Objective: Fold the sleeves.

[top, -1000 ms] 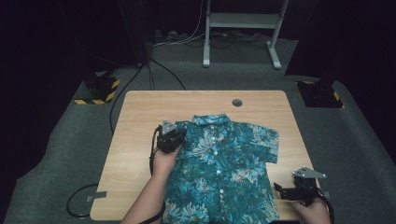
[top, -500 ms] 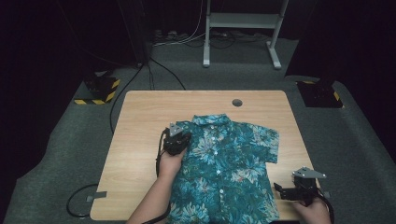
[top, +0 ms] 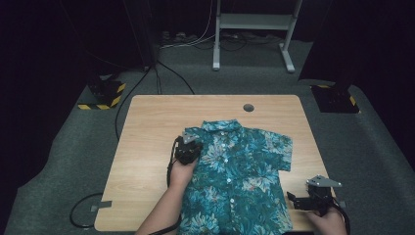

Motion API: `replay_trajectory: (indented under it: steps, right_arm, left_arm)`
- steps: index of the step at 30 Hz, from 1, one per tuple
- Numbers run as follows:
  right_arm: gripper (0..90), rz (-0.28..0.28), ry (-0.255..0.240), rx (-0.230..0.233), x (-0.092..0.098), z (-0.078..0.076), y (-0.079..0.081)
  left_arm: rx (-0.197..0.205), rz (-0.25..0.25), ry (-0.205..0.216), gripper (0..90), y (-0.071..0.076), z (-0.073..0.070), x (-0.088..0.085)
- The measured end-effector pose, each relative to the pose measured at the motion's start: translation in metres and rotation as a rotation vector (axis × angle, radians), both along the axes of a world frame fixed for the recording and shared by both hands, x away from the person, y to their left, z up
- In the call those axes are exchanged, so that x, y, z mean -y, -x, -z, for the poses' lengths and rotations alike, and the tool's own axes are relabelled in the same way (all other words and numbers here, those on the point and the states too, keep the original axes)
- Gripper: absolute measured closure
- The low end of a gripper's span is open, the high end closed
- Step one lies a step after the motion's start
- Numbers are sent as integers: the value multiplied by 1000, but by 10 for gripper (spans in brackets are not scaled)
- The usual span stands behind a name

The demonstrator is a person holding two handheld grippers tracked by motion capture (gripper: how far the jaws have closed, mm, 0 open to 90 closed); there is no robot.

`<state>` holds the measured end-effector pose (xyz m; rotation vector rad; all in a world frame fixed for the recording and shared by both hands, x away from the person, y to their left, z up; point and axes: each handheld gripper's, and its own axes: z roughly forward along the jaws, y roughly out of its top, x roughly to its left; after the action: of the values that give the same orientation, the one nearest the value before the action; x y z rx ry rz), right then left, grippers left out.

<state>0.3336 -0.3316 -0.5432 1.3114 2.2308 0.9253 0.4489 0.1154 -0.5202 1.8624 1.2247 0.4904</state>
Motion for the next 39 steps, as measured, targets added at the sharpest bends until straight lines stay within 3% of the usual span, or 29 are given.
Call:
replay_trajectory:
  steps: [9, 16, 22, 30, 39]
  right_arm:
    - [0, 0, 0, 0, 0, 0, 0]
    - [0, 0, 0, 0, 0, 0, 0]
    - [0, 0, 0, 0, 0, 0, 0]
    - [0, 0, 0, 0, 0, 0, 0]
    - [0, 0, 0, 0, 0, 0, 0]
  left_arm:
    - [-29, -5, -15, 849, -1, 4, 7]
    - [-30, 1, -10, 758, -1, 2, 11]
    - [-20, 25, -8, 633, 0, -2, 17]
    - [1, 53, -23, 363, -1, -10, 22]
    - [39, 68, -10, 153, 3, -30, 22]
